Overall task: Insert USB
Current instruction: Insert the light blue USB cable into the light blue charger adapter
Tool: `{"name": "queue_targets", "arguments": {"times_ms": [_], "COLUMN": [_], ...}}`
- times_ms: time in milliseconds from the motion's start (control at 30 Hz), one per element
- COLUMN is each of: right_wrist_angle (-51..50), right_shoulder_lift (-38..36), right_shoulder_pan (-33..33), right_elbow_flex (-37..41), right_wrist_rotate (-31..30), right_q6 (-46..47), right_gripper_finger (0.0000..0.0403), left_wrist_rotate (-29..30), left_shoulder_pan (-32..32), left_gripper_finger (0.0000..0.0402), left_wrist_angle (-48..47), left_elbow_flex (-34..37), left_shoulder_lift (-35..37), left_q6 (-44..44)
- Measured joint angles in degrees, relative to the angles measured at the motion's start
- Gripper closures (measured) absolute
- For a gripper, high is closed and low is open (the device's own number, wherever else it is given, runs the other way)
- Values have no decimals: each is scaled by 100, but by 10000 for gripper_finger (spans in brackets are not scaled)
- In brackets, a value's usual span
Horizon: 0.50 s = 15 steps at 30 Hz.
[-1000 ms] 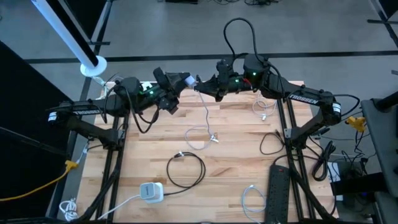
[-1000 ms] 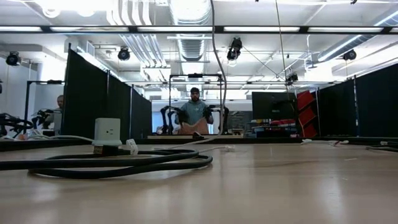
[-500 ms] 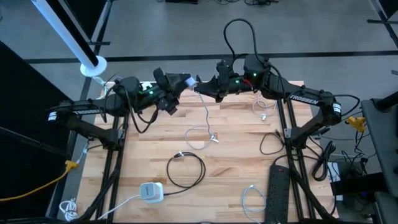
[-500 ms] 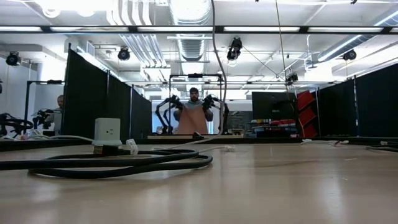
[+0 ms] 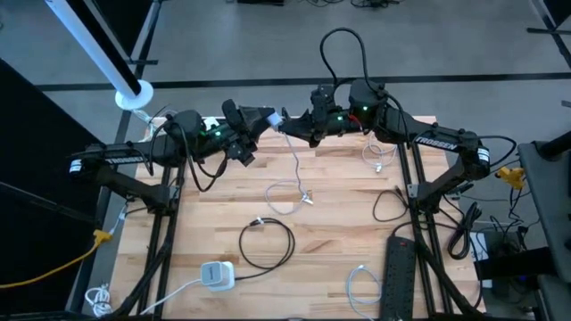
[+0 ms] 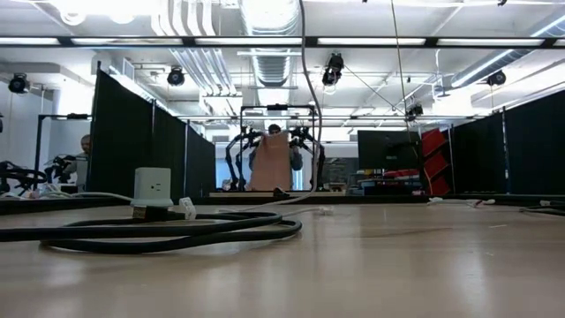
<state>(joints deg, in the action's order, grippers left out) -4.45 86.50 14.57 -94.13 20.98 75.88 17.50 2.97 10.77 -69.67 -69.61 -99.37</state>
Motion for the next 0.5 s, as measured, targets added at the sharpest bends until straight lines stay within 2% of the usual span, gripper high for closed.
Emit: {"name": "queue_targets", "arguments": {"times_ms": [333,433,500], "right_wrist_angle": [-35,-212,-368], "right_shoulder_lift": [2,0,-2], "right_shoulder_pan": [0,7,18], "right_elbow_flex": [0,0,0], "right_wrist_rotate": [-42,-119,-200], "right_q6": [-458,-746,-923], "right_gripper_finger": [386,383,363], "left_wrist_rotate": [103,372,717], "left_shoulder_pan": [-47,-54,-58], "left_gripper_finger": [206,206,206], "left_wrist_angle": [-102,-190,-351], "left_elbow_flex": [-4,-2,9], "left_shoulder_lift": [9,21,51], "left_q6": [-1,179,523]}}
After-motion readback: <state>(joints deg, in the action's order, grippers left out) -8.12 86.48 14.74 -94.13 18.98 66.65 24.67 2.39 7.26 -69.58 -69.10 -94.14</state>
